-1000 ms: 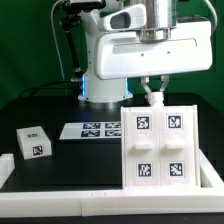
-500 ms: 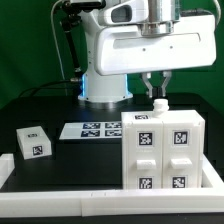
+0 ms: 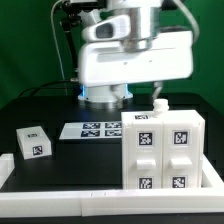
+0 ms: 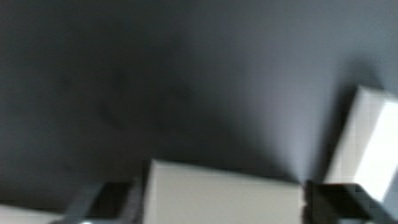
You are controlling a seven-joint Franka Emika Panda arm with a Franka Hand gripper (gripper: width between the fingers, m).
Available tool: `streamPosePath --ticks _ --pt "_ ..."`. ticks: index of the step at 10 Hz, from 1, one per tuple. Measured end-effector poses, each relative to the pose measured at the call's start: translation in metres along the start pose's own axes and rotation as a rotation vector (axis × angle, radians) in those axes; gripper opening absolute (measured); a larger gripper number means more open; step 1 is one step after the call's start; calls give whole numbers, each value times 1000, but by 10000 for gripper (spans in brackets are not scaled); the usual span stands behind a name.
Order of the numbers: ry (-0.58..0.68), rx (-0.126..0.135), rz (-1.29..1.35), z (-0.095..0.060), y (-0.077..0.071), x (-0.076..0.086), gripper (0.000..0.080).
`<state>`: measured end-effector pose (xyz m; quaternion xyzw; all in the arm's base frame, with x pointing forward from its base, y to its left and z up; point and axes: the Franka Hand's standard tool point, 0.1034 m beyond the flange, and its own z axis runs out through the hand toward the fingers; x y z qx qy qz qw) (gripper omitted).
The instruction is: Assemble cabinet
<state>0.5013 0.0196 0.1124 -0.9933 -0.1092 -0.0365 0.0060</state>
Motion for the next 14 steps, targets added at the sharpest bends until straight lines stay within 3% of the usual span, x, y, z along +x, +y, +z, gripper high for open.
streamPosePath --ticks 1,2,3,4,5,10,12,14 --pt "-8 -7 -22 5 21 -20 597" --pt "-13 -14 -63 10 45 -36 597" --pt "-20 -21 -87 12 71 -49 748" --pt "-27 -24 -94 14 91 -55 784" --pt "-27 -26 -88 13 98 -53 784" --pt "-30 -25 -115 15 98 -55 797" --pt "-39 -36 -194 25 131 -93 797" --pt "-61 -29 -224 38 154 -118 797"
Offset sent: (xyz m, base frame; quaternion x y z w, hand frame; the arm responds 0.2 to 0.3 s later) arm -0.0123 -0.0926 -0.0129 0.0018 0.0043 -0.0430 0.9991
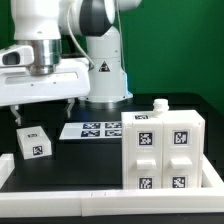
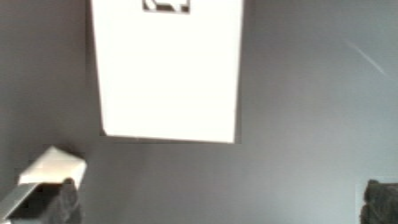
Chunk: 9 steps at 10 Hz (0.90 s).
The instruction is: Assemble cabinet
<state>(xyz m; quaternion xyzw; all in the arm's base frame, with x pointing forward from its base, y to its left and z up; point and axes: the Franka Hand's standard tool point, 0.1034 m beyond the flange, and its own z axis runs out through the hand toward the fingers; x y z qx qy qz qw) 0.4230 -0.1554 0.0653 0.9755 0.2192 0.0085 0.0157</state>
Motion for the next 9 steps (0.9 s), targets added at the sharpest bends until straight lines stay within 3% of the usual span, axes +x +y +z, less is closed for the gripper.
streamPosePath --ticks 2,9 --pt "-23 16 13 18 6 -23 797" --pt "-45 27 -9 57 1 -44 797"
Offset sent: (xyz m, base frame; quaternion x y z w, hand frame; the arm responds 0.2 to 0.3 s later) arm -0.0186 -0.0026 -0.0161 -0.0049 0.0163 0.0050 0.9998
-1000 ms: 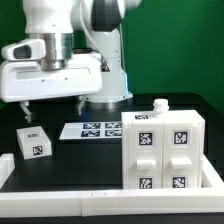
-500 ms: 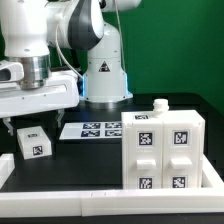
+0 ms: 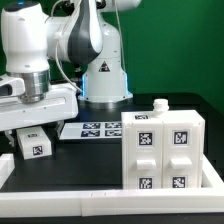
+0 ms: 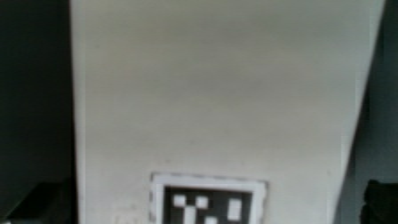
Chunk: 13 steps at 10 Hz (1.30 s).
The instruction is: Assemble cabinet
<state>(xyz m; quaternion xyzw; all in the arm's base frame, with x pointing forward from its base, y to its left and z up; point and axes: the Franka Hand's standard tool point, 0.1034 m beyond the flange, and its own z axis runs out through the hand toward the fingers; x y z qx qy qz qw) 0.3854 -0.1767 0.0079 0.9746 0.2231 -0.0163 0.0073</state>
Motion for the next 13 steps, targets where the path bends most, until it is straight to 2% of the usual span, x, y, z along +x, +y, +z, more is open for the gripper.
streamPosePath --ticks 2,3,6,7,9,12,13 --pt "2 -1 -6 1 -2 2 772" --pt "2 -1 -6 1 -2 2 594" --pt "3 -1 -9 -1 -2 4 558" --pt "2 4 -15 -10 -5 10 558" --pt "24 -7 -28 -49 -16 39 558" --pt "28 8 22 -120 -50 94 560" --pt "17 15 77 -139 -61 114 560"
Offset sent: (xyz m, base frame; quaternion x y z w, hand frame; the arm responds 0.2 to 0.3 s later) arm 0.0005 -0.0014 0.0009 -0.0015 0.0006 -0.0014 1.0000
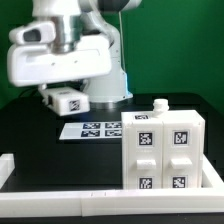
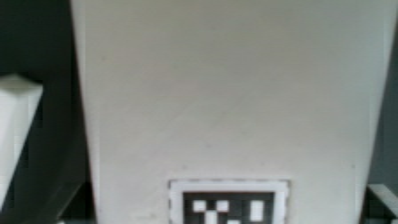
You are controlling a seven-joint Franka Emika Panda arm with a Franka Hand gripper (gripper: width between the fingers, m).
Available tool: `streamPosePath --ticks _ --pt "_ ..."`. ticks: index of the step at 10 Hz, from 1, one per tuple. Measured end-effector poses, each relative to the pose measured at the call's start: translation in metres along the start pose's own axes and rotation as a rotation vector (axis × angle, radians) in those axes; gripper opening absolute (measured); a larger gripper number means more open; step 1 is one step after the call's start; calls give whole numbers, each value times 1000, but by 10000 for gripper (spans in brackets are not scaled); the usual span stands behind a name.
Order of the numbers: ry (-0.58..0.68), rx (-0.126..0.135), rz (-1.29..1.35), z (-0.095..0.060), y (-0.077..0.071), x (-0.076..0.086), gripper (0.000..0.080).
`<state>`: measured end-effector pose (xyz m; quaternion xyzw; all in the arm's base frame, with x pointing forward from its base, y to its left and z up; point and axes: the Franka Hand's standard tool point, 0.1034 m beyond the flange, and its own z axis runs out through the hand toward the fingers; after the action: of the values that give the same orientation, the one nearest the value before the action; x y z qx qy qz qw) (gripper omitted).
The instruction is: Assemble cabinet
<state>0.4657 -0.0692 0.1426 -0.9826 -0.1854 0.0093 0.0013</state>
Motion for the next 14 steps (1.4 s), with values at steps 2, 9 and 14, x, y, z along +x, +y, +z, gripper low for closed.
streamPosePath --ticks 2,9,14 --pt "-2 2 110 -37 -28 58 560" --pt "-35 15 183 -40 -36 114 560" --pt "16 22 140 -41 -60 168 560"
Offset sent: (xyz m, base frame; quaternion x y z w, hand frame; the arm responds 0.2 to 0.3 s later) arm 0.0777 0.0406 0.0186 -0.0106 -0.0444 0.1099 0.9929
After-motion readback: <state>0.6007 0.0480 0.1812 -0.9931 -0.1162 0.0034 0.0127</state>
